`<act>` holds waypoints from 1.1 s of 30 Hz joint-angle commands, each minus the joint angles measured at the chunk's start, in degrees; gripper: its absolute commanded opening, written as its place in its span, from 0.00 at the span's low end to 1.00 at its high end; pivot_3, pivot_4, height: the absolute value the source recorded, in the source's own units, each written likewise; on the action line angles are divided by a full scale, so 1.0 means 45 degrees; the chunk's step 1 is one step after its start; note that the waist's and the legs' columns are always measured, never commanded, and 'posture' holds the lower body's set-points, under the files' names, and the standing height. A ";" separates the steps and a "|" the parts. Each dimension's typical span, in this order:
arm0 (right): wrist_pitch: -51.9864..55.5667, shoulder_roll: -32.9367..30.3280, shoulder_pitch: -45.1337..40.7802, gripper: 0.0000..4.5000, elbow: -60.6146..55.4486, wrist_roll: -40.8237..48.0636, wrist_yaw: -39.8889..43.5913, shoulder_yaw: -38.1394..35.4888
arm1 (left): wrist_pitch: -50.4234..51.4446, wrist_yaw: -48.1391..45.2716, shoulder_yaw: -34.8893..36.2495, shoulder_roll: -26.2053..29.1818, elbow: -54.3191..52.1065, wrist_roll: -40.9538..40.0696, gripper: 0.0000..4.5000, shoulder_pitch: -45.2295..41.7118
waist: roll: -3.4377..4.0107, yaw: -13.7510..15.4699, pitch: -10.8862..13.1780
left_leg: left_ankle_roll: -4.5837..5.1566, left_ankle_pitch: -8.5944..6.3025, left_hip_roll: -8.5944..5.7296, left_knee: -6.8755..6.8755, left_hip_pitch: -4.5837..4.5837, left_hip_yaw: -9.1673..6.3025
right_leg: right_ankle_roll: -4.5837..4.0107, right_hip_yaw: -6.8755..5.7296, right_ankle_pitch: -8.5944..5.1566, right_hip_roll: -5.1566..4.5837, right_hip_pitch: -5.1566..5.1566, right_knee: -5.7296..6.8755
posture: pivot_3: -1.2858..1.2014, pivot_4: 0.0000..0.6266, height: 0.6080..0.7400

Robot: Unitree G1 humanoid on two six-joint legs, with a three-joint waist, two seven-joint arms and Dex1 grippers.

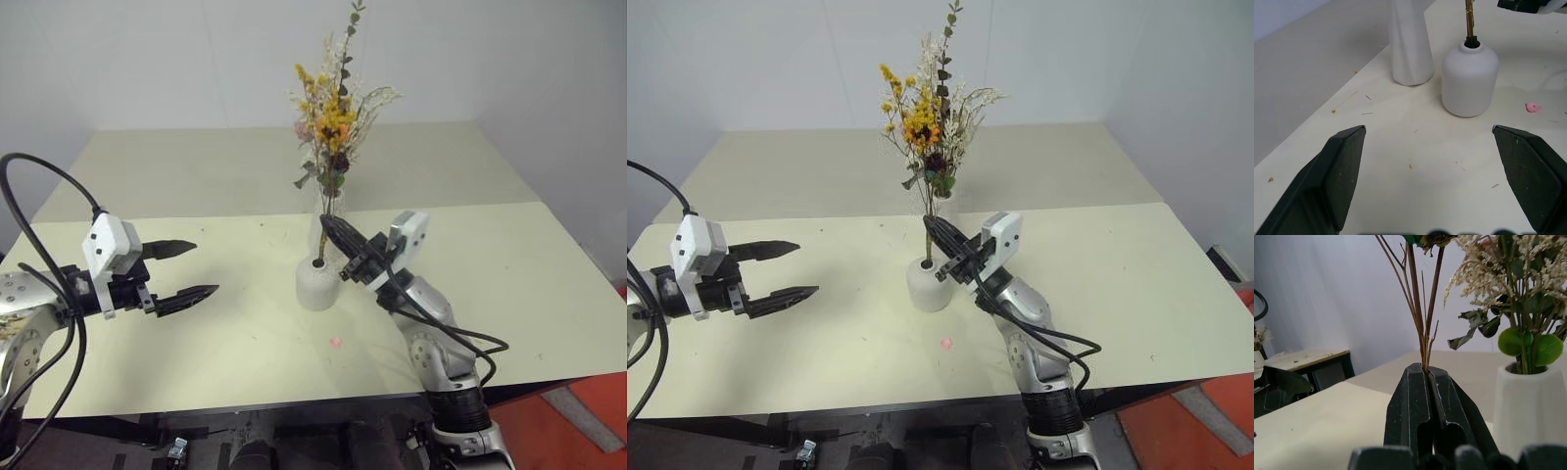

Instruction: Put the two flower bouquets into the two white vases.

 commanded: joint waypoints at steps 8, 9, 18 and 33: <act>-0.0980 0.0071 0.0321 0.00 0.0098 -0.0428 0.0263 0.0284 | -0.0182 0.0159 0.0516 0.0191 -0.0465 -0.0122 1.00 0.0001 | 0.0000 -0.0003 0.0000 | 0.0000 0.0000 0.0001 0.0000 0.0003 0.0000 | 0.0000 0.0000 0.0000 0.0000 0.0000 0.0002 | 0.52 0.24 1.00; -0.1051 0.0076 0.0354 0.00 0.0140 -0.0476 0.0268 0.0302 | -0.0188 0.0159 0.0500 0.0187 -0.0449 -0.0118 1.00 -0.0020 | -0.0001 -0.0005 0.0000 | 0.0000 0.0000 0.0000 0.0000 0.0003 0.0000 | 0.0000 0.0000 0.0000 0.0000 0.0000 0.0002 | 0.52 0.24 1.00; -0.1355 0.0066 0.0604 0.32 0.0054 -0.0700 0.0359 0.0552 | -0.0150 0.0064 0.0304 0.0205 -0.0304 -0.0169 1.00 -0.0260 | -0.0001 -0.0004 0.0000 | 0.0000 0.0000 0.0000 0.0000 0.0004 -0.0001 | 0.0000 0.0000 0.0000 0.0000 0.0001 0.0002 | 0.52 0.24 1.00; 0.1085 -0.6431 0.3218 0.96 -0.1717 0.1327 0.2372 -0.4280 | -0.0461 -0.0191 0.0161 0.0143 0.0112 -0.0001 1.00 -0.0555 | -0.0010 0.0348 -0.0004 | 0.0000 0.0000 -0.0014 0.0007 -0.0001 0.0009 | 0.0005 -0.0001 -0.0004 -0.0010 0.0017 -0.0021 | 0.52 0.24 1.00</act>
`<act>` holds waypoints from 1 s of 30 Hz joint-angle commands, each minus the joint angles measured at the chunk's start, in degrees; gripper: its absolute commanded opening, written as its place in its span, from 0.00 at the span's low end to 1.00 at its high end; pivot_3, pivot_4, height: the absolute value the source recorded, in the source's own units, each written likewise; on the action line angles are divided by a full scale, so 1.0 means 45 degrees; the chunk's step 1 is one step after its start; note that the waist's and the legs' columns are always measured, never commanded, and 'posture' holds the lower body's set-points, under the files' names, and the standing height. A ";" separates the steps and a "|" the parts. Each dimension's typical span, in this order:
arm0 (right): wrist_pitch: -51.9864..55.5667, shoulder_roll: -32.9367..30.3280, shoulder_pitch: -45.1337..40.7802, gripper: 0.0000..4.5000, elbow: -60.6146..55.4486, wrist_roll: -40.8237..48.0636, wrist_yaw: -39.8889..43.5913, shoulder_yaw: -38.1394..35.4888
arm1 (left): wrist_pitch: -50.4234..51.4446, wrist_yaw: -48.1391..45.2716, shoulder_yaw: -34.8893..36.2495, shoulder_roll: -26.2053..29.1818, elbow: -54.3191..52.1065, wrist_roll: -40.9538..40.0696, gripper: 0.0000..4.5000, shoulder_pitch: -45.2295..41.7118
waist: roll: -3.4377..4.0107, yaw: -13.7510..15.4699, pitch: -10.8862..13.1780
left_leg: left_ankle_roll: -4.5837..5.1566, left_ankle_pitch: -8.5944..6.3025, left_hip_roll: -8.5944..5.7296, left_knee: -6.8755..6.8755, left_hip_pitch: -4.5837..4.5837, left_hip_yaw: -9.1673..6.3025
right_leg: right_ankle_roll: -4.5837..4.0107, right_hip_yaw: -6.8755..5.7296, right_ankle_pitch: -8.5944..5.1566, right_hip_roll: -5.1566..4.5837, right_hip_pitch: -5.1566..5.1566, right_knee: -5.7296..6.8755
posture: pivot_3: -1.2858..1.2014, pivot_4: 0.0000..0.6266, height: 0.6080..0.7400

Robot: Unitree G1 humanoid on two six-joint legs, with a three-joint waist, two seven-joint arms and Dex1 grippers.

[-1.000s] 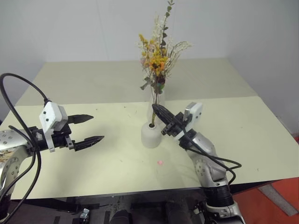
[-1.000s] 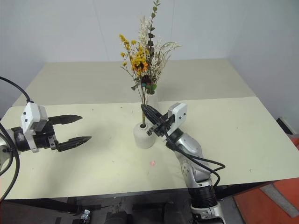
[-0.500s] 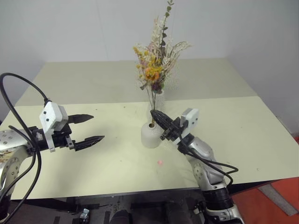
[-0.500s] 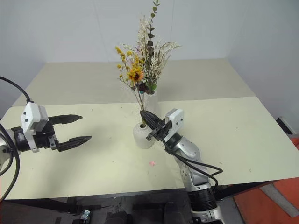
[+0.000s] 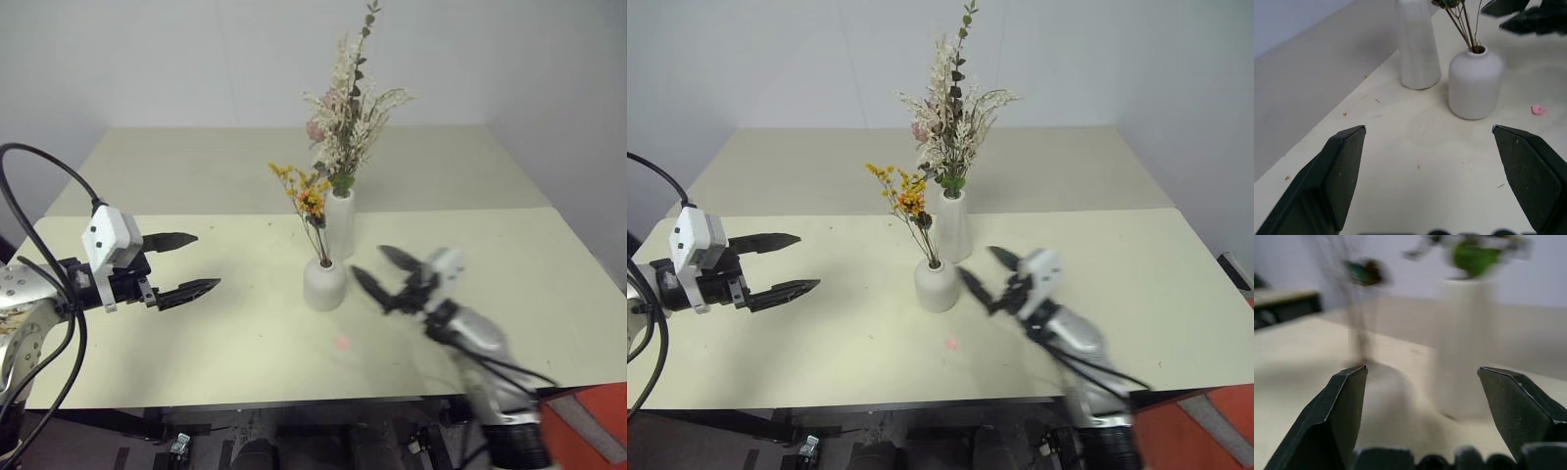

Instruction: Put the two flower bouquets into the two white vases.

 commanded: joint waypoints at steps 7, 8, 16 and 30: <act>-0.0422 -0.6759 0.1344 0.96 0.2227 0.0538 0.5723 -0.4408 | -0.0449 -0.0079 0.0881 0.0130 -0.0196 -0.0062 1.00 0.0607 | -0.0014 -0.0179 0.0005 | 0.0041 -0.0024 0.0015 -0.0022 0.0144 0.0058 | 0.0036 0.0048 -0.0037 0.0024 0.0145 -0.0024 | 0.52 0.24 1.00; -0.0339 -0.7076 0.1356 0.96 0.2342 0.0676 0.6048 -0.4587 | -0.0457 -0.0102 0.0986 0.0157 -0.0171 -0.0085 1.00 0.0720 | -0.0020 -0.0199 0.0007 | 0.0050 -0.0029 0.0017 -0.0026 0.0152 0.0069 | 0.0084 0.0055 -0.0076 0.0024 0.0197 -0.0030 | 0.52 0.24 1.00; -0.0966 -0.7658 0.0970 0.96 0.3024 0.0011 0.6243 -0.4964 | -0.0242 -0.0148 0.1283 0.0519 -0.0141 -0.0118 1.00 0.0838 | -0.0035 -0.0127 0.0015 | 0.0051 -0.0030 0.0019 -0.0021 0.0335 0.0113 | 0.0120 0.0100 -0.0111 0.0028 0.0311 -0.0030 | 0.52 0.24 1.00; -0.0161 -0.6621 0.0904 0.96 0.1567 0.0523 0.5823 -0.4395 | 0.0751 -0.0919 0.2083 0.1708 -0.0413 -0.0651 1.00 0.1172 | -0.0043 -0.0134 0.0021 | 0.0051 -0.0032 0.0019 -0.0028 0.0333 0.0122 | 0.0134 0.0113 -0.0121 0.0021 0.0305 -0.0034 | 0.52 0.24 1.00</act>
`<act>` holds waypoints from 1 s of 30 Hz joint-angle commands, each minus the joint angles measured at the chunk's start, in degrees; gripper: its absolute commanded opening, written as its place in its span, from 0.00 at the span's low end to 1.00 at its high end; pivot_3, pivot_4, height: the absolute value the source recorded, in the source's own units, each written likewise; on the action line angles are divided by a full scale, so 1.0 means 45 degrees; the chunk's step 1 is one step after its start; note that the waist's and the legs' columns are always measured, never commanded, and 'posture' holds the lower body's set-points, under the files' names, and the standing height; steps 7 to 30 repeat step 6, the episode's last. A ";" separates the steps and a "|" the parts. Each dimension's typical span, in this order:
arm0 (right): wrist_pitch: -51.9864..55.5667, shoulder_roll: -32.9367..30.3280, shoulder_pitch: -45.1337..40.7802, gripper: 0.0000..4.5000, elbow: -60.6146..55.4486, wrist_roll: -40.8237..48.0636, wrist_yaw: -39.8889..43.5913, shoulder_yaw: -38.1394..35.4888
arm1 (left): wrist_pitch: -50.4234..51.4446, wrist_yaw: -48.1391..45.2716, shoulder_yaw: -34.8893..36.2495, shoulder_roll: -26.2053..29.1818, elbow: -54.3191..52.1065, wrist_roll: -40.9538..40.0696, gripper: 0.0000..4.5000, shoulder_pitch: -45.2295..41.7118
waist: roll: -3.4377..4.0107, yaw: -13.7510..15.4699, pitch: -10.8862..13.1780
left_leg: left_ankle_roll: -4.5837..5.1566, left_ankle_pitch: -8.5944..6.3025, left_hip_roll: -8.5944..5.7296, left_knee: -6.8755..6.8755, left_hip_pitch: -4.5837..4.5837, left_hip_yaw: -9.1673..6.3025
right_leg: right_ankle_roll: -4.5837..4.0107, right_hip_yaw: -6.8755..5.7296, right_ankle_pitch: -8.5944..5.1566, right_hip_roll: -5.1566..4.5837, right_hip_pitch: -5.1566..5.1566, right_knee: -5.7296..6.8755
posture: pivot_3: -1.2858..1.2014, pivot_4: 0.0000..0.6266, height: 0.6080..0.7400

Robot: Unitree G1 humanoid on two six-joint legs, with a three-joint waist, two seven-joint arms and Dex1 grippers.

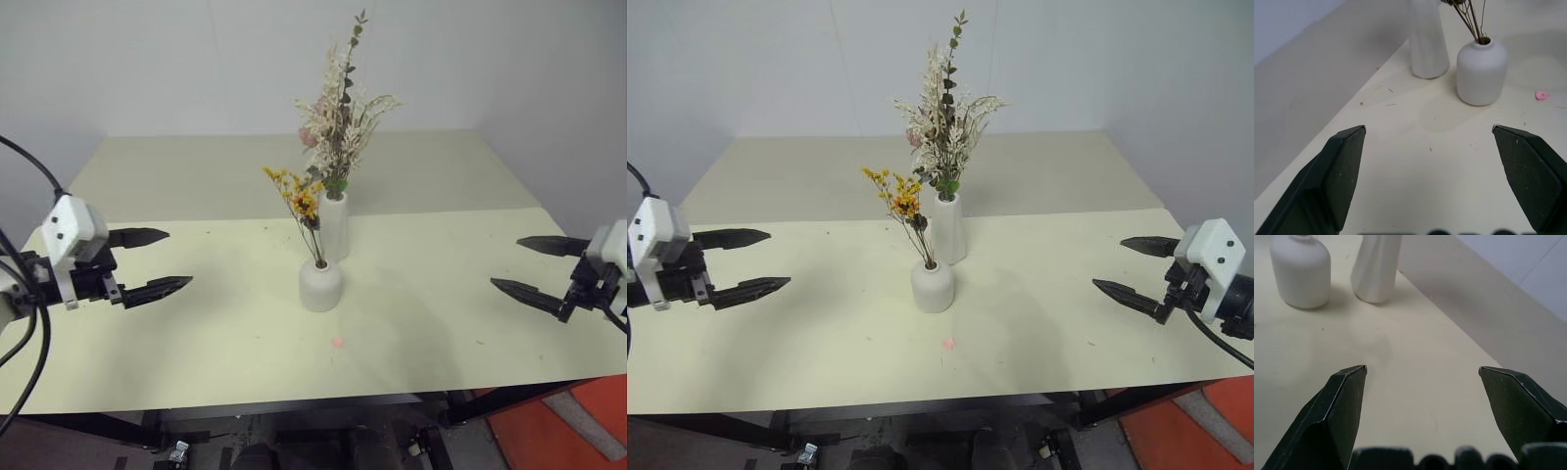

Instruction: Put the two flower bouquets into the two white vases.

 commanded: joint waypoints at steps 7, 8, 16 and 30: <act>-0.0210 0.0174 -0.0636 0.96 0.0220 0.0101 0.0040 0.0369 | 0.0602 0.0336 0.0544 0.0201 -0.0913 -0.0410 1.00 0.0120 | -0.0003 0.0054 0.0004 | 0.0000 0.0000 -0.0003 0.0001 -0.0006 0.0000 | 0.0001 0.0000 -0.0002 -0.0004 -0.0006 0.0002 | 0.52 0.24 1.00; -0.0210 0.0174 -0.0636 0.96 0.0220 0.0101 0.0040 0.0369 | 0.0602 0.0336 0.0544 0.0201 -0.0913 -0.0410 1.00 0.0120 | -0.0003 0.0054 0.0004 | 0.0000 0.0000 -0.0003 0.0001 -0.0006 0.0000 | 0.0001 0.0000 -0.0002 -0.0004 -0.0006 0.0002 | 0.52 0.24 1.00; -0.0210 0.0174 -0.0636 0.96 0.0220 0.0101 0.0040 0.0369 | 0.0602 0.0336 0.0544 0.0201 -0.0913 -0.0410 1.00 0.0120 | -0.0003 0.0054 0.0004 | 0.0000 0.0000 -0.0003 0.0001 -0.0006 0.0000 | 0.0001 0.0000 -0.0002 -0.0004 -0.0006 0.0002 | 0.52 0.24 1.00; -0.0210 0.0174 -0.0636 0.96 0.0220 0.0101 0.0040 0.0369 | 0.0602 0.0336 0.0544 0.0201 -0.0913 -0.0410 1.00 0.0120 | -0.0003 0.0054 0.0004 | 0.0000 0.0000 -0.0003 0.0001 -0.0006 0.0000 | 0.0001 0.0000 -0.0002 -0.0004 -0.0006 0.0002 | 0.52 0.24 1.00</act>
